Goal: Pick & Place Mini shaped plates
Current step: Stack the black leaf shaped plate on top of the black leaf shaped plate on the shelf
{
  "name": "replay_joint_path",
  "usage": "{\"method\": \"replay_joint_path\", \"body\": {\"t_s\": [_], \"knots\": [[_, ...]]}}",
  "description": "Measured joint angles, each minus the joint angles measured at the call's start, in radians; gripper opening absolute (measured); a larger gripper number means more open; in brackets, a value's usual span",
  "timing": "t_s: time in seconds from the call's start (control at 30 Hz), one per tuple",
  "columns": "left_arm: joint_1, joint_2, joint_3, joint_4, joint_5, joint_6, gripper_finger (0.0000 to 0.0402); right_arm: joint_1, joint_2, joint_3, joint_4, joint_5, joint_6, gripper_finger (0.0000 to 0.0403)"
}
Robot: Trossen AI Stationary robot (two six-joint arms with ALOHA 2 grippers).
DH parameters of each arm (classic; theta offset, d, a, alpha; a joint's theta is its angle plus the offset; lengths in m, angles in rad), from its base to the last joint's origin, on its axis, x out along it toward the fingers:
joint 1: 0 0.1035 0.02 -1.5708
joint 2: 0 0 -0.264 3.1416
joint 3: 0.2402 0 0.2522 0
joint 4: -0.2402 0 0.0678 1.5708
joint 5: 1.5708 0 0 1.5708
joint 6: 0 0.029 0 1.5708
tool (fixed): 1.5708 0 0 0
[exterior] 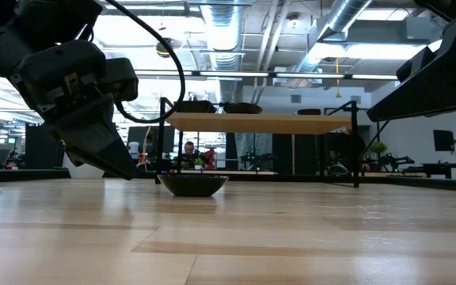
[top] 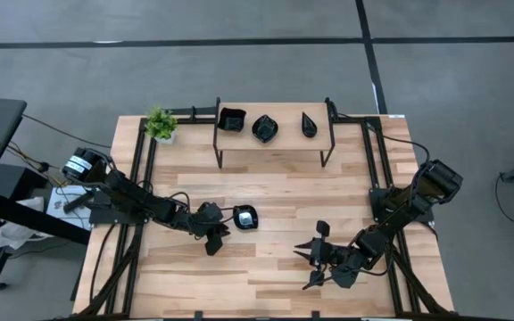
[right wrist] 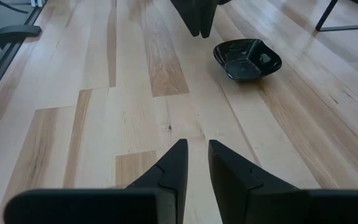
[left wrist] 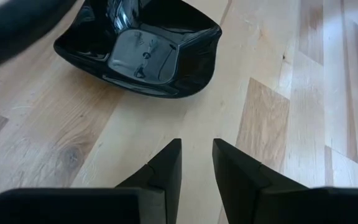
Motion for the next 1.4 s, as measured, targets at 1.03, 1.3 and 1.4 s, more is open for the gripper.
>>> {"method": "replay_joint_path", "body": {"t_s": [1.03,1.3,1.4], "knots": [[0.09,0.072,0.004,0.042,0.07,0.02,0.0159,-0.008,0.0,0.0,0.0,0.0,0.0,0.0059],[0.16,0.105,0.043,0.041,0.089,0.217,0.0159,-0.017,0.0,0.0,0.0,0.0,0.0,0.0059],[0.195,0.105,0.043,0.039,0.089,0.285,0.0159,-0.017,0.0,0.0,0.0,0.0,0.0,0.0059]]}}
